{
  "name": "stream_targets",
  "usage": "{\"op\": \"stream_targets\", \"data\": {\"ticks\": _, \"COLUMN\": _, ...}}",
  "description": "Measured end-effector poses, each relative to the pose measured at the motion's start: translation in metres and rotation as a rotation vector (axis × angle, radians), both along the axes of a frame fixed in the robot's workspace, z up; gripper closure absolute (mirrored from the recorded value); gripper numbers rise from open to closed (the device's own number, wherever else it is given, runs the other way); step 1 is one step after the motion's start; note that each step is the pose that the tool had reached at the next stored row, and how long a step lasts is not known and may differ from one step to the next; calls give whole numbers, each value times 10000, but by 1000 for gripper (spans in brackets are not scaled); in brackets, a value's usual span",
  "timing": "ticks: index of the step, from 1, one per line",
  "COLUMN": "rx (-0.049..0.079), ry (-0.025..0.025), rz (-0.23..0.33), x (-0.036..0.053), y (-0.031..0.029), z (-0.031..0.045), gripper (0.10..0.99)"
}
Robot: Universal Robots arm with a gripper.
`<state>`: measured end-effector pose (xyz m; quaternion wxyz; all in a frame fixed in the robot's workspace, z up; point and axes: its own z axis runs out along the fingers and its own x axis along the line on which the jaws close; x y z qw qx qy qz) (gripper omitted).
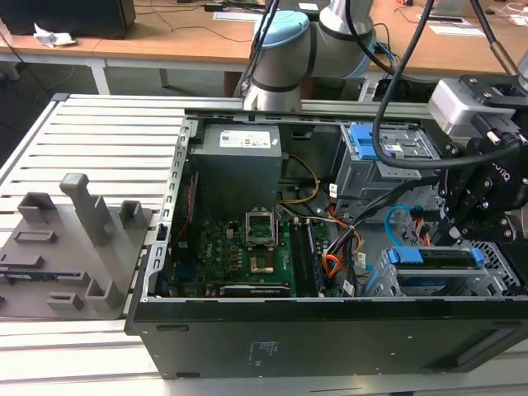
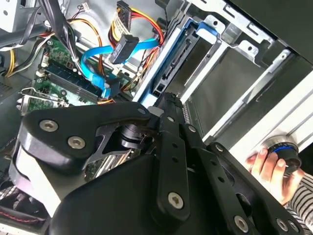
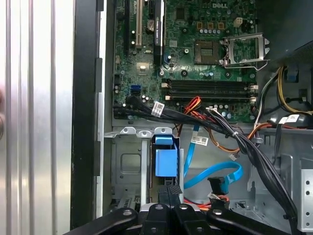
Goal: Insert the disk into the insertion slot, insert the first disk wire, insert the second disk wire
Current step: 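Insert the disk into the insertion slot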
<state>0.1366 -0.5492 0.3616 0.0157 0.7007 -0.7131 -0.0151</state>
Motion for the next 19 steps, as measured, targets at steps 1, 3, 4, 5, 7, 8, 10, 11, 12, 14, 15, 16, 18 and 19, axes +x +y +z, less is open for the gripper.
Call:
{"op": "stream_targets", "data": {"ticks": 1, "rx": -1, "ry": 1, "rz": -1, "x": 10, "y": 0, "z": -17, "gripper": 980}}
{"op": "stream_targets", "data": {"ticks": 3, "rx": -1, "ry": 2, "rz": 1, "x": 24, "y": 0, "z": -61, "gripper": 980}}
{"op": "stream_targets", "data": {"ticks": 4, "rx": 0, "ry": 2, "rz": -2, "x": 27, "y": 0, "z": -95, "gripper": 980}}
{"op": "stream_targets", "data": {"ticks": 5, "rx": 0, "ry": 2, "rz": 0, "x": 31, "y": 0, "z": -135, "gripper": 980}}
{"op": "stream_targets", "data": {"ticks": 7, "rx": -1, "ry": 2, "rz": 0, "x": 34, "y": 0, "z": -175, "gripper": 980}}
{"op": "stream_targets", "data": {"ticks": 8, "rx": -1, "ry": 2, "rz": 1, "x": 42, "y": 0, "z": -215, "gripper": 980}}
{"op": "stream_targets", "data": {"ticks": 10, "rx": -10, "ry": 2, "rz": -1, "x": 78, "y": 0, "z": -301, "gripper": 980}}
{"op": "stream_targets", "data": {"ticks": 11, "rx": -15, "ry": 2, "rz": -1, "x": 84, "y": 0, "z": -311, "gripper": 980}}
{"op": "stream_targets", "data": {"ticks": 12, "rx": -14, "ry": 1, "rz": -1, "x": 86, "y": 0, "z": -316, "gripper": 980}}
{"op": "stream_targets", "data": {"ticks": 14, "rx": -4, "ry": 2, "rz": -2, "x": 86, "y": -1, "z": -324, "gripper": 980}}
{"op": "stream_targets", "data": {"ticks": 15, "rx": -1, "ry": 3, "rz": 0, "x": 87, "y": 0, "z": -325, "gripper": 980}}
{"op": "stream_targets", "data": {"ticks": 16, "rx": -2, "ry": 2, "rz": -1, "x": 87, "y": 0, "z": -324, "gripper": 980}}
{"op": "stream_targets", "data": {"ticks": 18, "rx": -3, "ry": 2, "rz": 0, "x": 87, "y": 0, "z": -325, "gripper": 980}}
{"op": "stream_targets", "data": {"ticks": 19, "rx": -2, "ry": 2, "rz": 0, "x": 87, "y": 0, "z": -326, "gripper": 980}}
